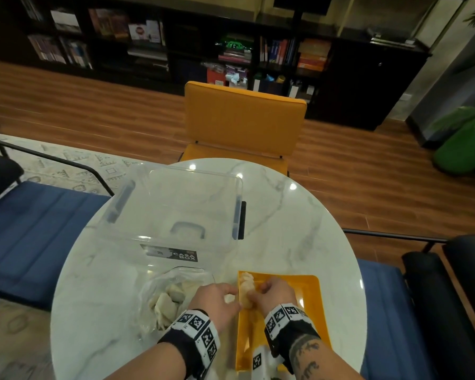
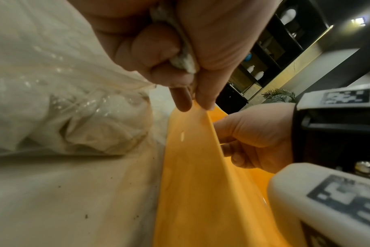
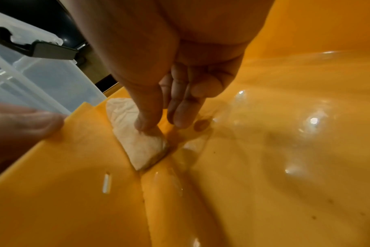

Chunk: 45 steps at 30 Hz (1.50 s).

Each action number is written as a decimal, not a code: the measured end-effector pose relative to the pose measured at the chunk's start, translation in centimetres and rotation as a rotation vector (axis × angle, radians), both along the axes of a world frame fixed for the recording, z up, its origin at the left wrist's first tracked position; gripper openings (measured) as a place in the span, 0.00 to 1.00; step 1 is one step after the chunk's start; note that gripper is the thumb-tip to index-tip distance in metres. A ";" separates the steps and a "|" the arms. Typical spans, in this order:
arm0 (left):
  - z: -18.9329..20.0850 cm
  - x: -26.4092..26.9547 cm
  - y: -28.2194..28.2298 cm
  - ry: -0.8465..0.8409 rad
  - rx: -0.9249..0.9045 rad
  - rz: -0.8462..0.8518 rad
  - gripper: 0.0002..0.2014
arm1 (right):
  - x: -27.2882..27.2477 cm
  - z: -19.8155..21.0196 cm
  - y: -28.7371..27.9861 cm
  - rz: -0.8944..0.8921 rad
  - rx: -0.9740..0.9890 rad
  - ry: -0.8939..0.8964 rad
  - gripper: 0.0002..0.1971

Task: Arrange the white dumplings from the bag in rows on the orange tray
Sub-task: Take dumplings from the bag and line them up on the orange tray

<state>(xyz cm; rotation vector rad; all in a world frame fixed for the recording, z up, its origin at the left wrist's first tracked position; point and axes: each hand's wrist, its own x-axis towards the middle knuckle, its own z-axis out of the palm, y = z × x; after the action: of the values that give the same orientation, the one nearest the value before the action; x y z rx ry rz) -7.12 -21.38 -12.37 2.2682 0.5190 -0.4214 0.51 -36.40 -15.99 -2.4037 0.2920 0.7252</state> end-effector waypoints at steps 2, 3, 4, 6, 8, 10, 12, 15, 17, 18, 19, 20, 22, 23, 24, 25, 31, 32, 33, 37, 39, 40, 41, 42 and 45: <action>0.0 0.0 -0.1 0.003 0.001 0.006 0.19 | 0.0 -0.4 0.3 0.025 -0.029 0.008 0.13; 0.1 -0.1 -0.1 0.002 0.001 0.009 0.19 | 0.0 -0.5 0.5 0.038 -0.039 0.004 0.13; 0.1 -0.1 -0.1 -0.001 0.001 0.011 0.19 | 0.0 -0.6 0.6 0.044 -0.043 0.002 0.13; 0.1 -0.1 -0.2 -0.005 0.002 0.015 0.19 | 0.0 -0.8 0.9 0.046 -0.045 0.002 0.11; 0.1 -0.1 -0.2 -0.008 0.002 0.018 0.19 | 0.0 -0.9 0.9 0.053 -0.040 -0.004 0.10; 0.0 -0.1 -0.2 -0.005 -0.002 0.025 0.18 | 0.0 -0.8 0.8 0.059 -0.031 -0.003 0.09; -0.2 -0.2 0.0 -0.007 -0.013 0.042 0.16 | 0.0 -0.5 0.5 0.045 -0.006 -0.002 0.09; -0.5 -0.2 0.5 -0.048 -0.070 0.126 0.12 | -0.2 0.6 -0.5 -0.024 0.056 -0.035 0.08; -0.5 -0.1 0.8 -0.062 -0.220 0.203 0.14 | -0.6 1.7 -1.4 -0.031 0.118 -0.081 0.06; -0.2 0.1 0.8 -0.051 -0.324 0.261 0.17 | -1.0 2.4 -1.8 -0.020 0.163 -0.107 0.05; 0.2 0.2 0.8 -0.015 -0.445 0.335 0.20 | -1.6 3.3 -2.0 -0.003 0.217 -0.130 0.05; 0.7 0.3 0.6 0.034 -0.581 0.419 0.23 | -2.4 4.2 -2.2 0.016 0.278 -0.148 0.06; 2.2 0.5 0.0 0.139 -0.879 0.566 0.28 | -4.1 6.6 -1.9 0.084 0.380 -0.162 0.08; 3.0 0.6 -0.4 0.182 -1.008 0.611 0.29 | -5.0 7.7 -1.6 0.113 0.392 -0.163 0.10; 3.7 0.7 -0.8 0.208 -1.107 0.639 0.29 | -5.8 8.6 -1.4 0.128 0.389 -0.167 0.11; 4.1 0.8 -1.1 0.220 -1.191 0.653 0.28 | -6.3 9.1 -1.1 0.130 0.376 -0.173 0.12; 6.0 0.7 -2.2 0.188 -1.368 0.533 0.15 | -6.9 9.6 -1.7 0.057 0.358 -0.281 0.11; 6.2 0.6 -2.2 0.151 -1.351 0.503 0.16 | -6.9 9.6 -1.9 0.041 0.369 -0.307 0.10; 6.4 0.5 -2.2 0.127 -1.347 0.482 0.16 | -6.8 9.5 -2.1 0.025 0.389 -0.332 0.09; 6.8 0.2 -2.2 0.102 -1.392 0.492 0.07 | -6.9 9.4 -2.5 -0.124 0.579 -0.344 0.08; 6.7 0.0 -2.1 0.085 -1.390 0.521 0.12 | -6.9 9.7 -2.6 -0.208 0.687 -0.329 0.09; 6.7 -0.2 -2.1 0.073 -1.377 0.517 0.14 | -6.9 9.9 -2.5 -0.223 0.713 -0.325 0.10; 6.6 -0.3 -2.0 0.060 -1.354 0.496 0.15 | -6.8 10.0 -2.5 -0.228 0.726 -0.323 0.10; 6.6 -0.5 -2.0 0.048 -1.326 0.473 0.16 | -6.8 10.0 -2.5 -0.224 0.730 -0.322 0.11; 6.3 -0.6 -2.5 -0.027 -1.150 0.416 0.13 | -7.0 9.6 -2.4 -0.196 0.708 -0.318 0.13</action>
<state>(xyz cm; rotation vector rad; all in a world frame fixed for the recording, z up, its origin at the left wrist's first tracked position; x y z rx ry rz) -7.76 -23.87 -6.05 1.0305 0.5226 -0.3390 -6.52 -38.83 -6.41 -1.7433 0.1069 0.2756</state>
